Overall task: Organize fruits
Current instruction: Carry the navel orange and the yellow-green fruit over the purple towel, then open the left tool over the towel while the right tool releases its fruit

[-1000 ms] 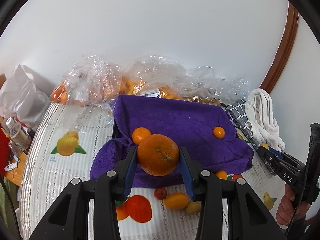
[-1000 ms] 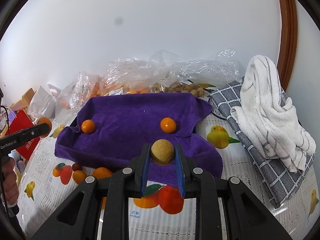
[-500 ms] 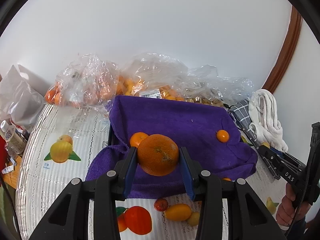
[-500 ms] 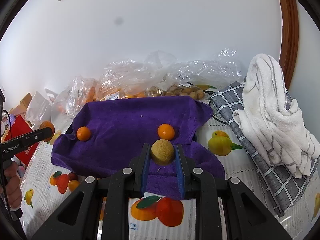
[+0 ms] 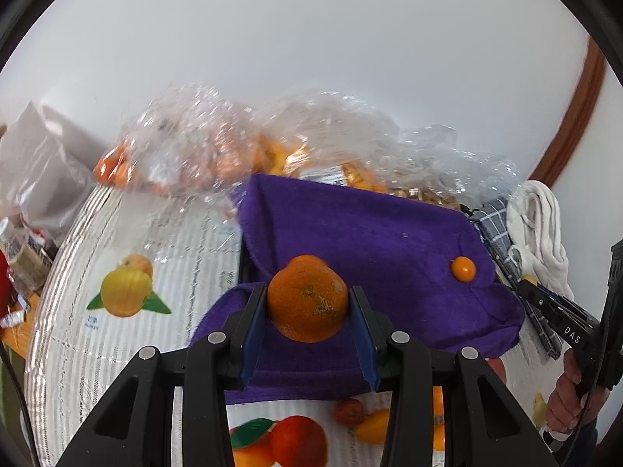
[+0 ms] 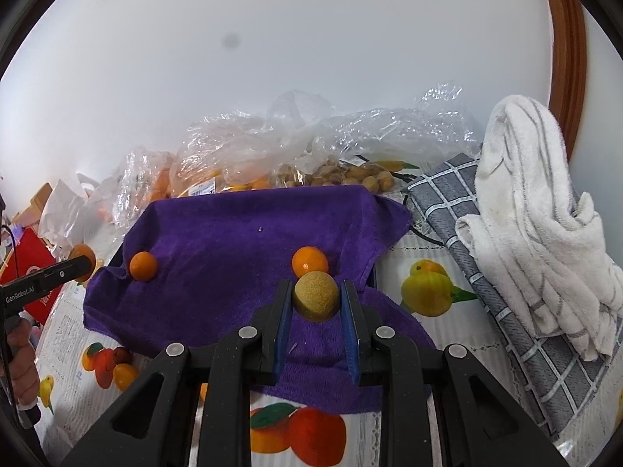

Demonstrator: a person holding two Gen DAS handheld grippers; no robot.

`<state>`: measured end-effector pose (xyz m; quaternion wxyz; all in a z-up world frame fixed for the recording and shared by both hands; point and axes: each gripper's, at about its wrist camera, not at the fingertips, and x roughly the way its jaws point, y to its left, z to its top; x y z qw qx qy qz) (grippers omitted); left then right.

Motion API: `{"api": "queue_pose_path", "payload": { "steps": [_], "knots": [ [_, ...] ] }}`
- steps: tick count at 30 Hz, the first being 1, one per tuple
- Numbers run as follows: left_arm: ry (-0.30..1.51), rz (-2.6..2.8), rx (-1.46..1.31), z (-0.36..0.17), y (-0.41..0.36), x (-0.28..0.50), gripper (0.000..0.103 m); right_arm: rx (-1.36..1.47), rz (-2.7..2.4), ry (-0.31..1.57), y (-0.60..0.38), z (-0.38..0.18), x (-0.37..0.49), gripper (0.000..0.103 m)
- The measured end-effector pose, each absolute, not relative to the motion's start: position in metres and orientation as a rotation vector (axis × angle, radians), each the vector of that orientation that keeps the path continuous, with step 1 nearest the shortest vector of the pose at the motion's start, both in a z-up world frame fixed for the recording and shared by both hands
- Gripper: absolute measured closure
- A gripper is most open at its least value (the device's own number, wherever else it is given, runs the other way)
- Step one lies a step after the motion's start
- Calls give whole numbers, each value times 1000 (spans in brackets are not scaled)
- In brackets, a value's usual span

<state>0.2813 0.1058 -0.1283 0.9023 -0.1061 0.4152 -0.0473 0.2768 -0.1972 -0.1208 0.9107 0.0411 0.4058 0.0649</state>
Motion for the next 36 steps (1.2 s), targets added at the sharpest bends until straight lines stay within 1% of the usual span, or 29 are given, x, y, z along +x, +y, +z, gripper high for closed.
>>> {"api": "queue_pose_path", "payload": {
  "steps": [5, 14, 27, 30, 34, 36],
  "knots": [
    [890, -79, -254, -139, 117, 290, 64, 85, 146, 860, -196, -133, 289, 79],
    [963, -105, -190, -157, 90, 301, 64, 20, 161, 953, -182, -167, 312, 79],
    [1007, -74, -117, -180, 74, 306, 64, -58, 147, 990, -167, -181, 318, 79],
    [1005, -75, -104, -181, 73, 306, 64, -52, 145, 997, -168, -181, 317, 76],
    [1001, -79, -98, -181, 72, 303, 64, -61, 151, 1004, -166, -180, 313, 68],
    [1003, -88, -102, -181, 71, 303, 62, -63, 152, 1001, -164, -177, 310, 66]
  ]
}}
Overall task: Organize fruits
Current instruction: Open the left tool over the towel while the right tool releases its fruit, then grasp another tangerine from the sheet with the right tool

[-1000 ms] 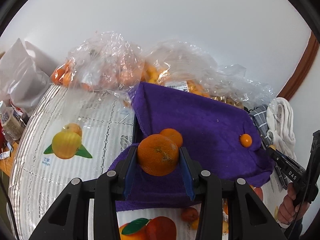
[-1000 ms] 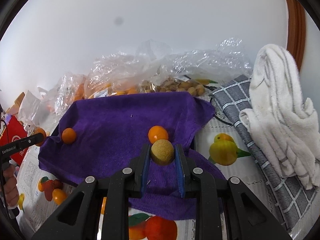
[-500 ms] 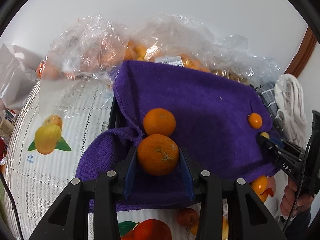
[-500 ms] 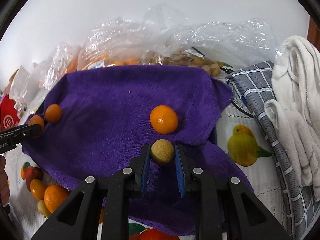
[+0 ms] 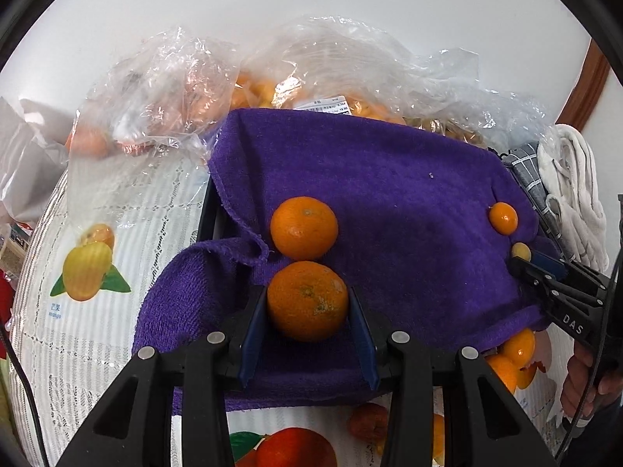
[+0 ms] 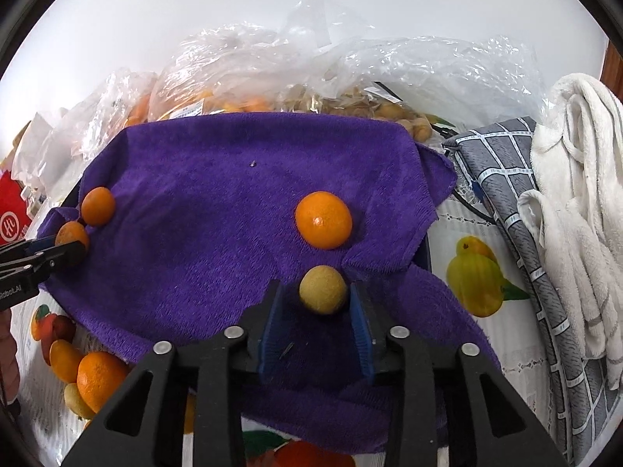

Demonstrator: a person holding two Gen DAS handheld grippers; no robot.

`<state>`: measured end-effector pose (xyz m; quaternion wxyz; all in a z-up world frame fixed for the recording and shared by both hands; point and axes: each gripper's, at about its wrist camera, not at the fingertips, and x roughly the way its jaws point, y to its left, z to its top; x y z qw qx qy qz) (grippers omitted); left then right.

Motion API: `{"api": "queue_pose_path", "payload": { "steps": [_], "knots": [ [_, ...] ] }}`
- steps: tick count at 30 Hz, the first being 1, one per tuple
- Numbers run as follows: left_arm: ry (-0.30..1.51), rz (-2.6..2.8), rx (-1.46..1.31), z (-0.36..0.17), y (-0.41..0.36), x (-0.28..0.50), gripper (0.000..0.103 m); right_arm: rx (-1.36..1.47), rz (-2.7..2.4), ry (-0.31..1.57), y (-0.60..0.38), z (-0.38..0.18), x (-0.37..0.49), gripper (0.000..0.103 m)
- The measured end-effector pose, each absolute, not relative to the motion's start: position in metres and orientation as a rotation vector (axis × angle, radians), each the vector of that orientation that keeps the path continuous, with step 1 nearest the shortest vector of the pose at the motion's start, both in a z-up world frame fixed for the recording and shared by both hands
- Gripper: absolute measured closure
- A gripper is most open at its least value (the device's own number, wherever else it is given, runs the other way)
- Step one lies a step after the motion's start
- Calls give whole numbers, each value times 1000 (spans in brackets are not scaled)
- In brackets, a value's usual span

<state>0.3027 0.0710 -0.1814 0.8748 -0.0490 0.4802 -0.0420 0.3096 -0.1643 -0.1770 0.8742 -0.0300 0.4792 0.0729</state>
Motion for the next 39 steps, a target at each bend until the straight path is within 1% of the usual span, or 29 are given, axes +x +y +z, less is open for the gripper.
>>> {"api": "queue_pose_path", "payload": {
  "steps": [3, 4, 9, 11, 12, 14, 16, 20, 22, 23, 24, 26, 27, 29, 31, 37, 39],
  "knots": [
    [998, -115, -123, -179, 68, 301, 45, -52, 145, 985, -164, -170, 300, 63],
    [990, -113, -115, -176, 66, 299, 43, -50, 143, 980, -165, -168, 298, 60],
    [943, -100, -66, -155, 62, 285, 43, -70, 102, 919, -168, -147, 277, 49],
    [935, -99, -61, -147, 63, 277, 43, -70, 97, 899, -171, -138, 270, 40],
    [927, -95, -61, -141, 66, 271, 43, -62, 90, 885, -173, -133, 266, 38],
    [910, -87, -76, -133, 73, 259, 43, -36, 86, 869, -176, -126, 260, 31],
    [900, -75, -97, -128, 80, 249, 43, 0, 85, 852, -178, -121, 252, 25],
    [904, -79, -120, -125, 92, 230, 43, 22, 71, 848, -177, -115, 234, 25],
    [914, -63, -93, -128, 95, 221, 43, 21, 83, 878, -173, -115, 226, 25],
    [923, -49, -83, -131, 97, 217, 43, 14, 91, 895, -170, -116, 221, 27],
    [934, -36, -87, -134, 101, 211, 43, 9, 97, 898, -167, -117, 217, 29],
    [954, -27, -114, -141, 110, 202, 43, 1, 114, 896, -162, -120, 207, 40],
    [961, -21, -123, -144, 113, 197, 43, -1, 123, 901, -158, -123, 202, 43],
    [982, 2, -135, -155, 118, 188, 43, -9, 145, 923, -151, -131, 198, 54],
    [1001, 18, -144, -165, 121, 178, 43, -11, 164, 937, -144, -139, 196, 58],
    [1009, 46, -140, -185, 127, 152, 43, 8, 226, 947, -130, -156, 207, 59],
    [977, 47, -141, -185, 129, 145, 43, 2, 222, 953, -126, -162, 213, 59]
  ]
}}
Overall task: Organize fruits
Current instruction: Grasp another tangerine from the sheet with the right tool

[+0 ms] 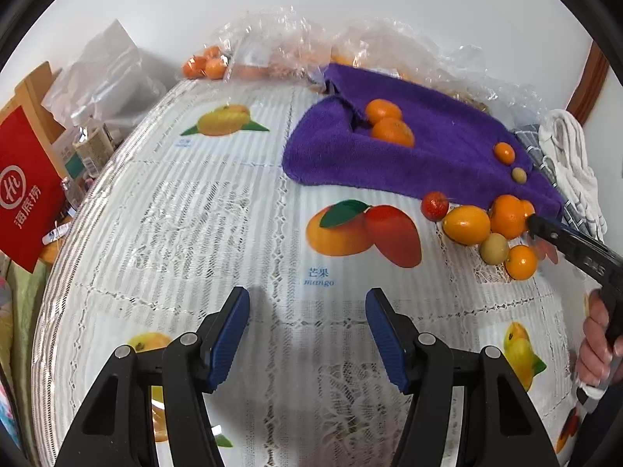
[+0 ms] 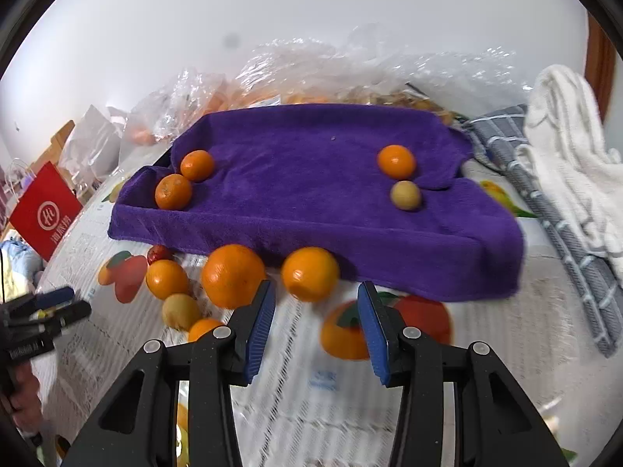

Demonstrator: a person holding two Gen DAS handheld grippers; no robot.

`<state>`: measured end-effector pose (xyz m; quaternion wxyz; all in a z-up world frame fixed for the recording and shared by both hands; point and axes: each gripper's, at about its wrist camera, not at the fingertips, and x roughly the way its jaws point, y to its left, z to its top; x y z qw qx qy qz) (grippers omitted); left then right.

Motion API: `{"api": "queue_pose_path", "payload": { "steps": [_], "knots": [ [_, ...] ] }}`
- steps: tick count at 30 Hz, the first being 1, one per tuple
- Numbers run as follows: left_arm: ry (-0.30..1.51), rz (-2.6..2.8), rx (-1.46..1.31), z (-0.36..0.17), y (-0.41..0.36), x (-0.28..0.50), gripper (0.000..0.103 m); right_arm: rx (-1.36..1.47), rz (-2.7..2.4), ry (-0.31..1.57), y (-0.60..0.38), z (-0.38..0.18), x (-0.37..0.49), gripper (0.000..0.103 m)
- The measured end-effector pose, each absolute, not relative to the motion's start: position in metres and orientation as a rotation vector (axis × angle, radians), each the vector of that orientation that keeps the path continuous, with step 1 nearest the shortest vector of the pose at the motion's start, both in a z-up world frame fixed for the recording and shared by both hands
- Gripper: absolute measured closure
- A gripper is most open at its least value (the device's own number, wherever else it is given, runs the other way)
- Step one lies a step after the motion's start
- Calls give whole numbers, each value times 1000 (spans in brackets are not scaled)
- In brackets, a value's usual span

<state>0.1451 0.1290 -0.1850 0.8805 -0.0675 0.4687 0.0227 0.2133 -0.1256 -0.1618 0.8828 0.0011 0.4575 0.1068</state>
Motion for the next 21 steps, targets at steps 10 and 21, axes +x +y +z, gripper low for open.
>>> {"api": "queue_pose_path", "payload": {
  "steps": [10, 21],
  "knots": [
    [938, 36, -125, -190, 122, 139, 29, -26, 231, 983, -113, -179, 231, 60],
    [869, -71, -118, -148, 90, 179, 32, -43, 187, 888, -139, -153, 194, 68]
  ]
}}
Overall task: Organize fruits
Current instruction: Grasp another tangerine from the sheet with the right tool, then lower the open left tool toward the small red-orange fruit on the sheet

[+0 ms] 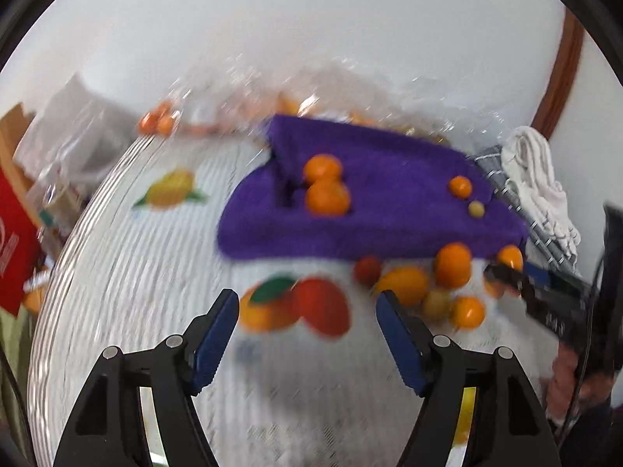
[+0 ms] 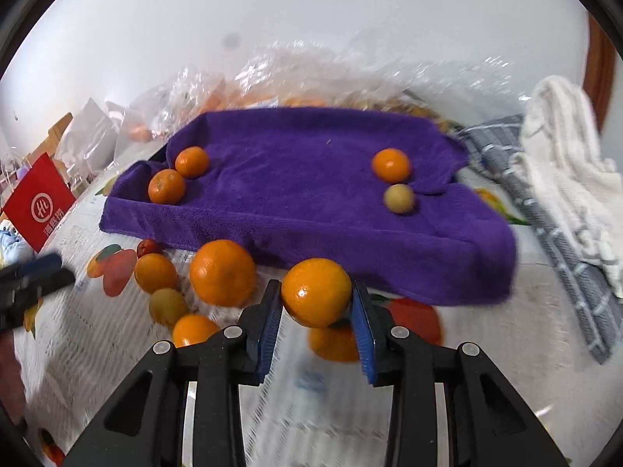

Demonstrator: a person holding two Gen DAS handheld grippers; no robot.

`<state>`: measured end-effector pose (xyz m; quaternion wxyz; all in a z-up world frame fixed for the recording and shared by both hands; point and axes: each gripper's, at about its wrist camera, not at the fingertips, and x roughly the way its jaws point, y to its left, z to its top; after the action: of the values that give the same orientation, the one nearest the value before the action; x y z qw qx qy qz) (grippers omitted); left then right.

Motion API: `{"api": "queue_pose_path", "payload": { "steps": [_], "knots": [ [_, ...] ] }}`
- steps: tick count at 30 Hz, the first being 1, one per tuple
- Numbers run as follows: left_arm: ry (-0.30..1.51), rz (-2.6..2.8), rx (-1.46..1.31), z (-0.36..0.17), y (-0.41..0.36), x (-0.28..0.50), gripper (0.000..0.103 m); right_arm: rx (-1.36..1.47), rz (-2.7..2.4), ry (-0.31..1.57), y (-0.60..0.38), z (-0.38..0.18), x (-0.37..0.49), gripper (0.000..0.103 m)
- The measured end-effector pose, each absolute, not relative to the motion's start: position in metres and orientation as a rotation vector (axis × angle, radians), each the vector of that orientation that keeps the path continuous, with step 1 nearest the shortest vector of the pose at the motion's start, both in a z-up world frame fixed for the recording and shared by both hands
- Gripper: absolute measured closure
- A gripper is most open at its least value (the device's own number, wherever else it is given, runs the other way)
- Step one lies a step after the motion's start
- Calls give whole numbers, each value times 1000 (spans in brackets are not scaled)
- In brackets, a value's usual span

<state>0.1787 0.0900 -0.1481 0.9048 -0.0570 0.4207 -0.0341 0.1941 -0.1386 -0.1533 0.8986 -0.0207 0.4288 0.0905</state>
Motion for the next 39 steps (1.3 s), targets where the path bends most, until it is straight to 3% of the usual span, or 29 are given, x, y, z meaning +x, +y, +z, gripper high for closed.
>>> {"api": "queue_pose_path", "payload": {
  "steps": [7, 39],
  "knots": [
    [848, -128, -80, -148, 63, 215, 31, 8, 138, 892, -166, -160, 185, 68],
    [865, -171, -143, -172, 69, 222, 31, 47, 138, 914, -169, -165, 190, 68]
  ]
}}
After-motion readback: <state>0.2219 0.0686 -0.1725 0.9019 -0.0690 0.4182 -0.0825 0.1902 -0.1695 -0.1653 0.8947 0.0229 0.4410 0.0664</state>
